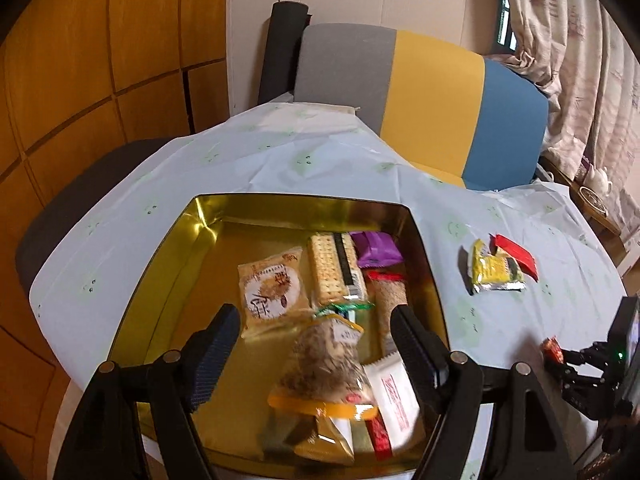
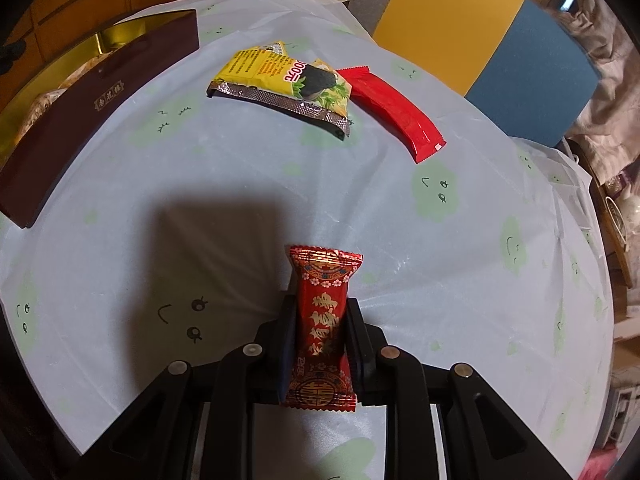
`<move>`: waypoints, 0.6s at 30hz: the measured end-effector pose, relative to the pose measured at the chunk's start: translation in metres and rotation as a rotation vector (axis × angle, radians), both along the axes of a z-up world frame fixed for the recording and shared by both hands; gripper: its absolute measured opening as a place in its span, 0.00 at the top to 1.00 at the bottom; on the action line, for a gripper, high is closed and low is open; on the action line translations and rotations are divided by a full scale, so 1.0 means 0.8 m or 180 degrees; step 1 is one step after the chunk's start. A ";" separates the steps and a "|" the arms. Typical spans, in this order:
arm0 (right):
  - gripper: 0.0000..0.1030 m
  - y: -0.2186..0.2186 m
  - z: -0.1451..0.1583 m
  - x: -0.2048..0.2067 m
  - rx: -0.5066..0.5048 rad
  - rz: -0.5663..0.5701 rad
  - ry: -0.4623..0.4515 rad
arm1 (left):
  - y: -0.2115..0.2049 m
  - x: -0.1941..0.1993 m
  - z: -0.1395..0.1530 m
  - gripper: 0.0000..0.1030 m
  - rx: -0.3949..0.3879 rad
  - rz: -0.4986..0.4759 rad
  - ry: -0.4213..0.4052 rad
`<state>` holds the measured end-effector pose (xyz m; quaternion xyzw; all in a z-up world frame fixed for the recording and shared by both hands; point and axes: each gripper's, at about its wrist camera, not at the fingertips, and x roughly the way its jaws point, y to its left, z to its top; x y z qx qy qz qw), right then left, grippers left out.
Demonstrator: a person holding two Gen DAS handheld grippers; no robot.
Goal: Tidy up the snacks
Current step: 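Carry the red candy toward the gold tin with the right tool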
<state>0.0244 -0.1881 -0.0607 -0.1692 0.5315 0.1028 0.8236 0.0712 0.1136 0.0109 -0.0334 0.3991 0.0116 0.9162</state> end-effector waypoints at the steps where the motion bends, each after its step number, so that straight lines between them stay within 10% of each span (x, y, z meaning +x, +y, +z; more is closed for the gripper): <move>1: 0.77 0.000 0.000 0.000 -0.0007 0.0005 -0.0004 | -0.002 -0.003 0.001 0.23 0.0006 -0.0021 -0.0006; 18: 0.77 -0.004 0.000 0.000 0.0042 0.0007 -0.0032 | 0.005 -0.046 -0.003 0.23 0.0083 -0.0024 -0.0056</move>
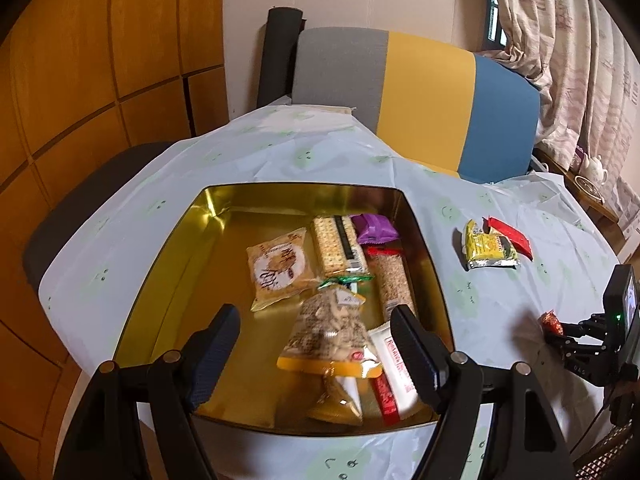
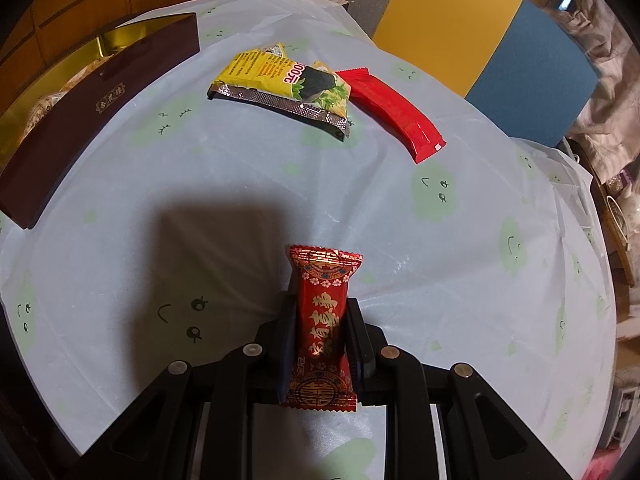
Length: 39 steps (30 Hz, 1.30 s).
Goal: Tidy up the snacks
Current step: 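Carry the red candy toward the gold tin with the right tool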
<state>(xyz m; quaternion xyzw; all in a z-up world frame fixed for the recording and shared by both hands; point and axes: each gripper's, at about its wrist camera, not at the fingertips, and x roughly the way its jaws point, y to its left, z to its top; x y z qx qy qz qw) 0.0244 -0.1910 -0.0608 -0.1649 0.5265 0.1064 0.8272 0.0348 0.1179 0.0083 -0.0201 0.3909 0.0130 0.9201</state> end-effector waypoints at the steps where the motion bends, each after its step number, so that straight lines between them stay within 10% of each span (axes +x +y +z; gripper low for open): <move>1: 0.77 0.000 0.000 0.000 -0.0011 0.0005 -0.0011 | 0.001 -0.002 -0.001 0.23 0.0000 0.0006 0.0001; 28: 0.77 0.003 -0.002 -0.006 0.0069 -0.0691 -0.0220 | 0.040 -0.022 -0.027 0.23 -0.0079 0.0168 0.0084; 39: 0.78 -0.014 0.001 -0.011 0.0669 -0.1377 -0.0187 | 0.057 -0.028 -0.027 0.23 -0.0128 0.0252 0.0086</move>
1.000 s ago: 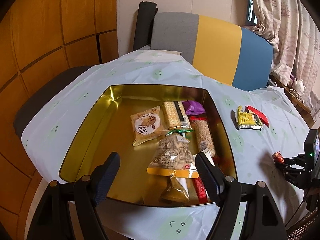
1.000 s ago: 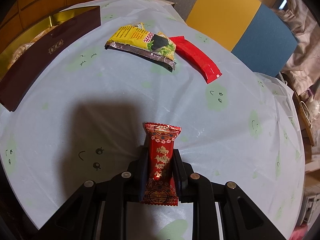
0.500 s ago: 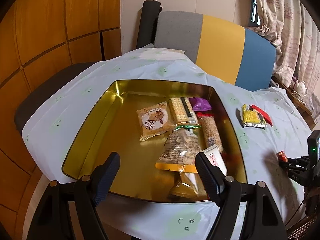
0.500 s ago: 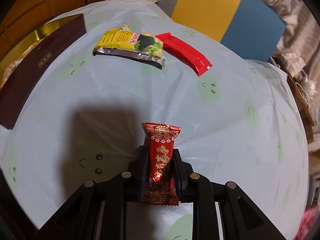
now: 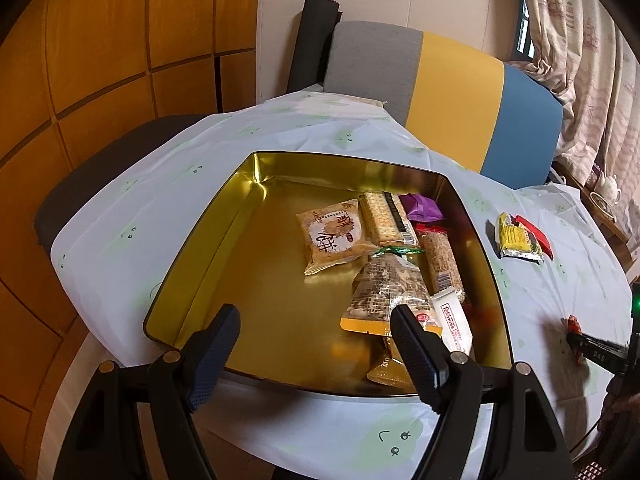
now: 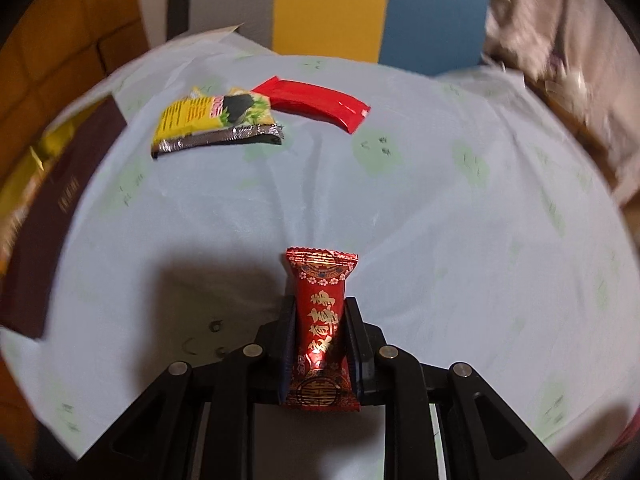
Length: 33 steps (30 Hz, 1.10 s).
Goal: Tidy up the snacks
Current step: 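Carry the red candy toward the gold tin with the right tool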
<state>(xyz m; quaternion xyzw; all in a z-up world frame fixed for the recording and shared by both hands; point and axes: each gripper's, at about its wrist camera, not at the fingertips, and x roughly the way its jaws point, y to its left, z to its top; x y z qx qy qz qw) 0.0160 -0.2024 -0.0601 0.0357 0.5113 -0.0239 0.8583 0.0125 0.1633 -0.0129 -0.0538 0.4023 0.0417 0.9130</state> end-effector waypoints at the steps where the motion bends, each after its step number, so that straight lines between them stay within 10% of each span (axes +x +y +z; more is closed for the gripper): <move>1: 0.78 -0.003 0.000 -0.001 0.0110 -0.0042 -0.0009 | 0.000 0.000 0.000 0.23 -0.0011 -0.0001 0.0002; 16: 0.78 0.004 -0.001 -0.027 0.1081 -0.0310 0.0016 | -0.009 -0.007 0.015 0.23 -0.0004 -0.0128 -0.0124; 33: 0.78 0.136 0.061 -0.009 0.1457 0.0702 -0.0119 | -0.002 -0.011 0.015 0.23 0.0114 -0.0080 -0.0116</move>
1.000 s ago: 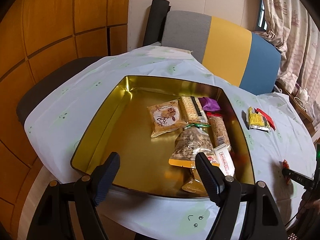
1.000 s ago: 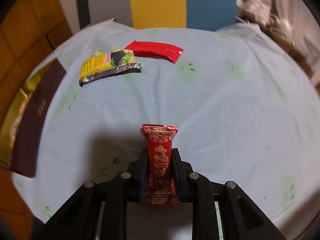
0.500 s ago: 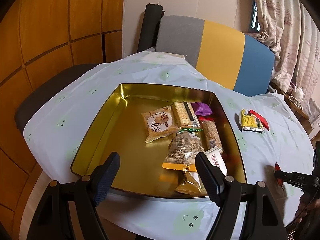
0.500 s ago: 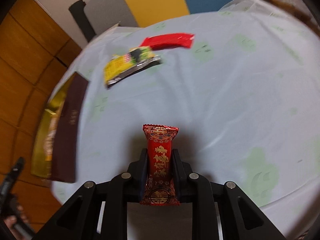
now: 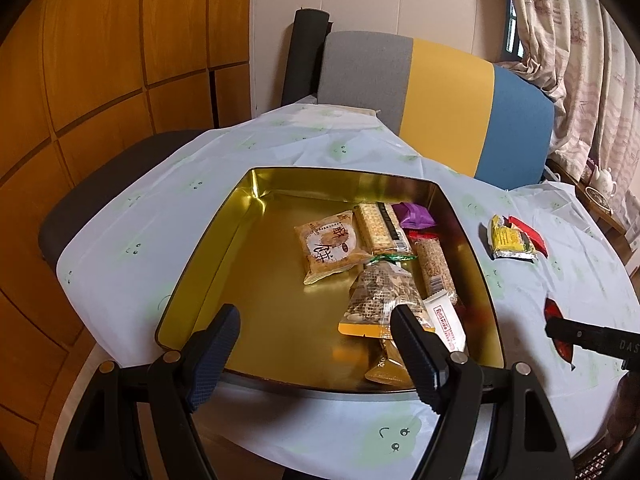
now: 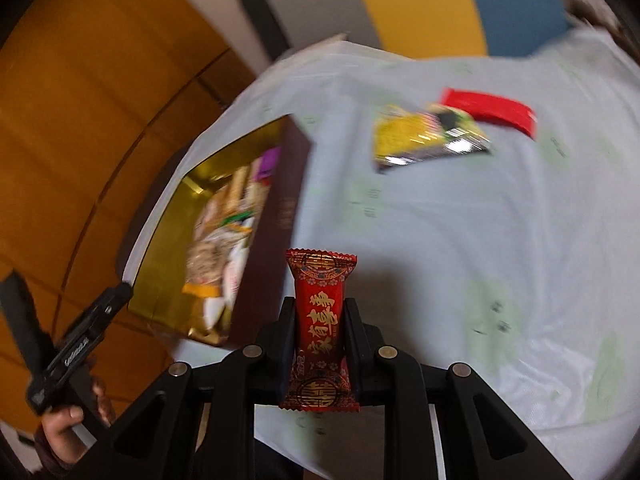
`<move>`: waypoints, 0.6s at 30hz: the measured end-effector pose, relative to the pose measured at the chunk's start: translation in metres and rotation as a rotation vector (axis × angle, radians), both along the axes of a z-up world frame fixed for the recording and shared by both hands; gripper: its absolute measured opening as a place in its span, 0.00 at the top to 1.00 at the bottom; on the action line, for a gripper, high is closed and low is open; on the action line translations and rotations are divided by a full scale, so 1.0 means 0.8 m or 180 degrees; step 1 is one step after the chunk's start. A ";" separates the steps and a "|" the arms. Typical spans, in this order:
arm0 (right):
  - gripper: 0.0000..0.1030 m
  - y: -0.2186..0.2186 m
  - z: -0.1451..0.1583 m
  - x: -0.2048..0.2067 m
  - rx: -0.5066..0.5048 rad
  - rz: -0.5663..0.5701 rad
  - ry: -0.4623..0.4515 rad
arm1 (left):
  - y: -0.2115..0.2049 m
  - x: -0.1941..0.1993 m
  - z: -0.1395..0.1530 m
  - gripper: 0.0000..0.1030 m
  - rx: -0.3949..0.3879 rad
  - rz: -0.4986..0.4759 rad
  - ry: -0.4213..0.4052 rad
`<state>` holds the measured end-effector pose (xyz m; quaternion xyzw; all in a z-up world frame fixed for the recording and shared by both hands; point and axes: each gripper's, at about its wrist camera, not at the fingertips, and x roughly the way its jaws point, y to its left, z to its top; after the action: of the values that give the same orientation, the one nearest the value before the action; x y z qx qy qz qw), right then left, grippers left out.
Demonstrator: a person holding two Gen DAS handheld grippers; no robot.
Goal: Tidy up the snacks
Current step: 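Carry the red candy toward the gold tin with the right tool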
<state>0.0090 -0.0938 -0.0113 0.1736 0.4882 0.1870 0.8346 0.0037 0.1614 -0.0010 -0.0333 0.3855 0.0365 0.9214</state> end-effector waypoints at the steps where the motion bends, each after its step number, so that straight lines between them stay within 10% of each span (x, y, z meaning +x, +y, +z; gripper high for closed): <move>1: 0.78 0.010 0.004 0.000 -0.0017 0.0069 -0.0021 | 0.001 0.000 0.000 0.23 -0.0001 0.0004 0.0001; 18: 0.78 0.132 0.041 0.036 -0.0382 0.0734 -0.0240 | 0.030 -0.003 -0.011 0.23 -0.0109 0.0138 0.0037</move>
<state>0.0375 0.0119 0.0213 0.0589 0.4836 0.2585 0.8342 0.0012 0.1857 -0.0100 -0.0572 0.3906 0.0499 0.9174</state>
